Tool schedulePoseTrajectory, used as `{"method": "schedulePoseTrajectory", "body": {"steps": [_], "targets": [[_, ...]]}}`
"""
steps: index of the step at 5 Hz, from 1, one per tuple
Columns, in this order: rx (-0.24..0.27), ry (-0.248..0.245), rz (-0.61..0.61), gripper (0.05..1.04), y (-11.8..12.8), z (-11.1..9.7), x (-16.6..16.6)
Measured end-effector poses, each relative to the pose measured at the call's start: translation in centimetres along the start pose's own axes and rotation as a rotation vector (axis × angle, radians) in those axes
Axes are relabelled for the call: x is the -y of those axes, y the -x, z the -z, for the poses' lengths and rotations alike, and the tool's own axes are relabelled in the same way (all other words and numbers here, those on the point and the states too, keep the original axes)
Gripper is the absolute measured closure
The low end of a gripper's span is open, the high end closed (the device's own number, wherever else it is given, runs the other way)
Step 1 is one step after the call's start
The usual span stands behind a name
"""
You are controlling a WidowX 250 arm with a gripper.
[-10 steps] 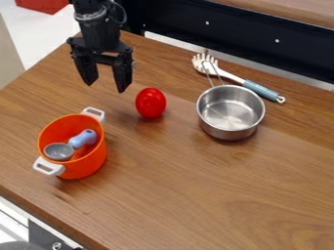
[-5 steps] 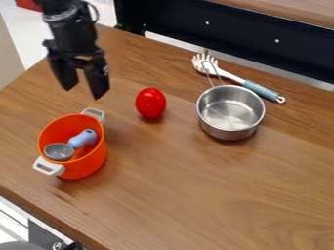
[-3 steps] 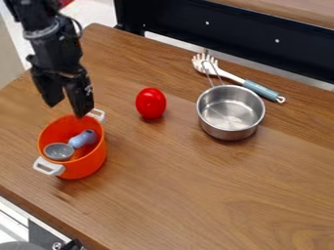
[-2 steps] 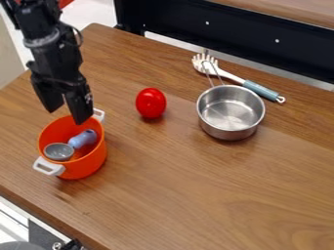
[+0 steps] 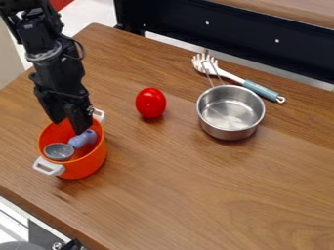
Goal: Put the blue spoon in the right silver container
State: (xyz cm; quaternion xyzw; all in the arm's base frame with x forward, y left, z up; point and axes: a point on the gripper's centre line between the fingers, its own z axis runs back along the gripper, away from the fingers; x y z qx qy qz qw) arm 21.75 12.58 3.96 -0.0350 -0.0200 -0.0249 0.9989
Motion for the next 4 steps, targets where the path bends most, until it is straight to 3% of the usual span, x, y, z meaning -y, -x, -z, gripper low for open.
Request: {"method": "schedulePoseTrajectory", "body": {"steps": [2, 3, 4], "targets": [[0.023, -0.018, -0.013, 0.357, 0.1, 0.6, 0.0], [0.033, -0.028, -0.015, 0.255, 0.1, 1.1, -0.1], [0.043, -0.040, -0.013, 0.245, 0.1, 1.5, -0.2]]}}
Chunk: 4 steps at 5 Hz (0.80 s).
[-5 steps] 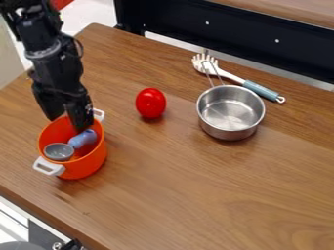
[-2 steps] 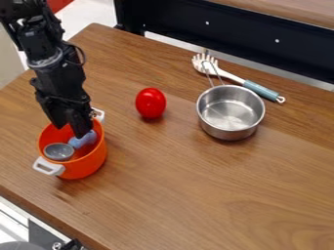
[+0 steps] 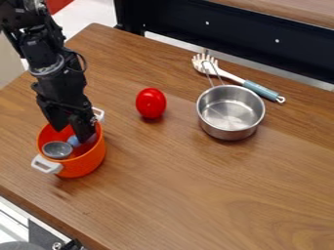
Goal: Put the blue spoon in the right silver container
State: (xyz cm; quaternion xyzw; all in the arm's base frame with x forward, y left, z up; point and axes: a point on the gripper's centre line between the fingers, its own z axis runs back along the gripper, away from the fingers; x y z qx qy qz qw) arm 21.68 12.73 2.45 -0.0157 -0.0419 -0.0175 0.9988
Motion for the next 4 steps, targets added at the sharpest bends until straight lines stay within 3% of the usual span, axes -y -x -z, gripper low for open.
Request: {"method": "schedulePoseTrajectory", "body": {"steps": [3, 4], "targets": [[0.012, -0.032, 0.004, 0.272, 0.50, 1.09, -0.17], [0.010, -0.037, 0.000, 0.393, 0.53, 1.39, -0.24]]}}
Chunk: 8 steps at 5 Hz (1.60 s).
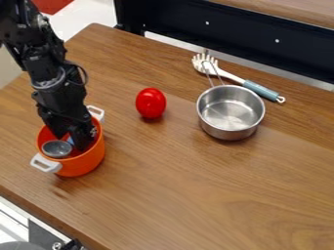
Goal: Put the blue spoon in the right silver container
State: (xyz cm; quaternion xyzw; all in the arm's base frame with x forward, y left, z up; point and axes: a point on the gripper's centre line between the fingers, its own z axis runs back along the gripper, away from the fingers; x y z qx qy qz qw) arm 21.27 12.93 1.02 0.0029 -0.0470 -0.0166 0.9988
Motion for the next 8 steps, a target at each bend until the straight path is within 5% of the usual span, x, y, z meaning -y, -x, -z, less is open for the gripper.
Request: {"method": "schedulePoseTrajectory", "body": {"steps": [1, 2, 5, 8], "targets": [[0.006, -0.003, -0.010, 0.650, 0.0, 0.0, 0.0], [-0.017, 0.012, -0.011, 0.785, 0.3, 0.0, 0.2], [-0.059, 0.084, -0.068, 0.795, -0.3, -3.2, -0.3], [-0.022, 0.162, -0.099, 0.795, -1.4, -6.8, 0.1]]}}
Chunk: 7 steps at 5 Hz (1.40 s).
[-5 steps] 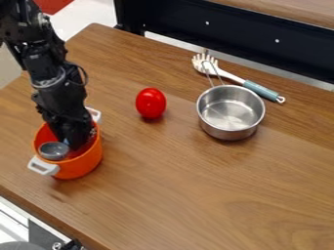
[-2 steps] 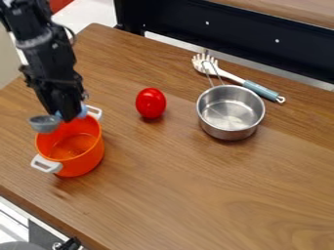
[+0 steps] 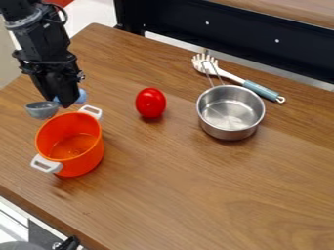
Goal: Put the blue spoon in the right silver container
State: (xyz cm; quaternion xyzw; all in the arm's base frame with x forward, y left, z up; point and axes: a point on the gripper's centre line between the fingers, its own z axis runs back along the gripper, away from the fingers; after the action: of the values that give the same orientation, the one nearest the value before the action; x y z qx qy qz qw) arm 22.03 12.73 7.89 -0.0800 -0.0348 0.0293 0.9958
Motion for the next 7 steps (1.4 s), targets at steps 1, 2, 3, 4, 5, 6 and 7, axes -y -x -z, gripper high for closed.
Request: {"method": "schedulePoseTrajectory", "body": {"steps": [1, 2, 3, 4, 5, 6, 7], "targets": [[0.041, 0.001, -0.017, 0.795, -1.5, 0.2, 1.3], [0.075, 0.011, -0.032, 0.795, -3.7, -0.4, 3.5], [0.071, 0.049, -0.097, 0.795, -5.9, -1.3, 6.3], [0.063, 0.034, -0.156, 0.797, -7.8, -0.8, 9.4], [0.089, 0.002, -0.153, 0.797, -9.5, 1.7, 12.3], [0.189, -0.011, -0.154, 0.797, -11.4, 3.0, 14.3], [0.196, -0.006, -0.175, 0.797, -12.8, 4.4, 15.3]]}}
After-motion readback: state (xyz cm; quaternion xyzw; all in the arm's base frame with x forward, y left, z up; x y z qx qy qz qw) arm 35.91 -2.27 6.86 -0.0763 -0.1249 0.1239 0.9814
